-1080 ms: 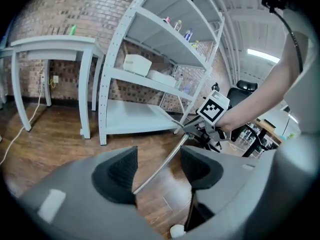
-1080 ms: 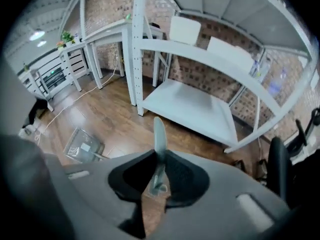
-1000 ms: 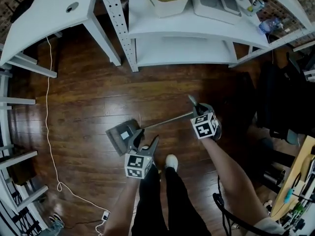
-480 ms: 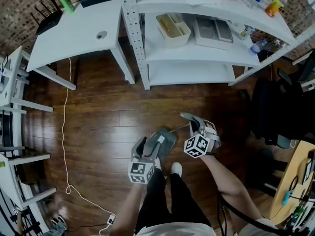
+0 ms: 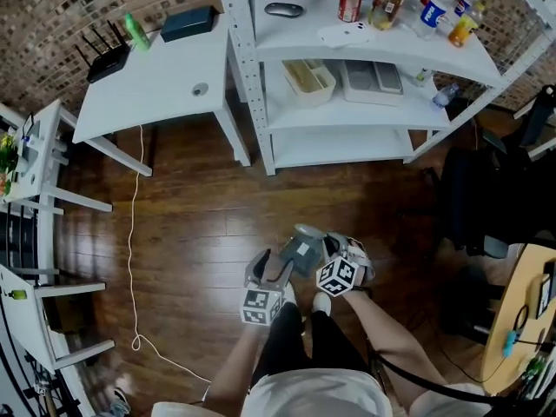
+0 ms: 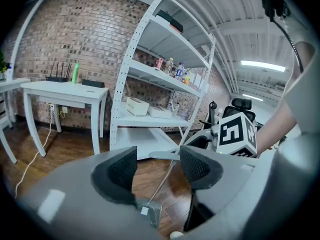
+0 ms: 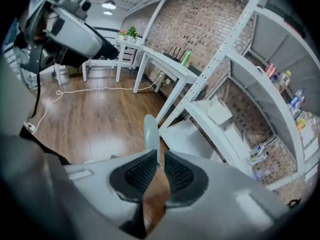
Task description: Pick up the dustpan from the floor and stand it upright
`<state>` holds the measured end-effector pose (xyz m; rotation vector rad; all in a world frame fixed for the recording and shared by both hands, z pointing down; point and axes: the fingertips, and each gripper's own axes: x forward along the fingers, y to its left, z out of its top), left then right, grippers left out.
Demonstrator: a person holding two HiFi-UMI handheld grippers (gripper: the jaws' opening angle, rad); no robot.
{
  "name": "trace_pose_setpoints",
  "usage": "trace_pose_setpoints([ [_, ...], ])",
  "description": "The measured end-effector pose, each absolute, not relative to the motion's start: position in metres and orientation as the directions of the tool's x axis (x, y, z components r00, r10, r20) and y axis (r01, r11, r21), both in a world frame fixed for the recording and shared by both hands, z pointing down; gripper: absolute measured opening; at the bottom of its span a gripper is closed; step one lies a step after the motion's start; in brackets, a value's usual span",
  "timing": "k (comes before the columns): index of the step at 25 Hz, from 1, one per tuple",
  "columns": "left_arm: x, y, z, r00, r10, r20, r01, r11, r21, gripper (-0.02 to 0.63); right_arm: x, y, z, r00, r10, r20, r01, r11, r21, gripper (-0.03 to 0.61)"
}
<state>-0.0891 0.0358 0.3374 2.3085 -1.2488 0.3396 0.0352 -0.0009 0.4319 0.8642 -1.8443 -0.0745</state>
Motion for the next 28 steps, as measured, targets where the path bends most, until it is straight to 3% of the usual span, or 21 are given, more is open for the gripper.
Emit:
trace_pose_setpoints([
  [4,-0.102,0.031,0.314,0.539,-0.738,0.407,-0.842,-0.456,0.287,0.287,0.027,-0.009,0.4,-0.251,-0.608,0.753,-0.661,0.676,0.325,0.045],
  [8,-0.104,0.026,0.286,0.545,-0.756,0.362,-0.837,-0.468,0.284,0.288,0.031,-0.01,0.347,-0.352,-0.649,0.674,-0.804,0.579,0.136,0.179],
  [12,-0.104,0.03,0.245,0.534,-0.79,0.301,-0.843,-0.475,0.251,0.288,0.037,0.005,0.278,-0.417,-0.742,0.525,-0.876,0.482,-0.014,0.252],
  [16,-0.096,0.048,0.186,0.488,-0.846,0.215,-0.871,-0.456,0.182,0.303,0.05,0.039,0.197,-0.448,-0.819,0.359,-0.884,0.464,-0.045,0.287],
  [22,-0.046,0.107,0.106,0.428,-0.9,0.083,-0.903,-0.422,0.086,0.341,0.094,0.108,0.108,-0.49,-0.848,0.204,-0.863,0.505,0.024,0.288],
  [28,0.013,0.211,0.065,0.294,-0.956,0.018,-0.944,-0.287,0.163,0.341,0.147,0.197,0.059,-0.563,-0.82,0.099,-0.824,0.566,0.002,0.295],
])
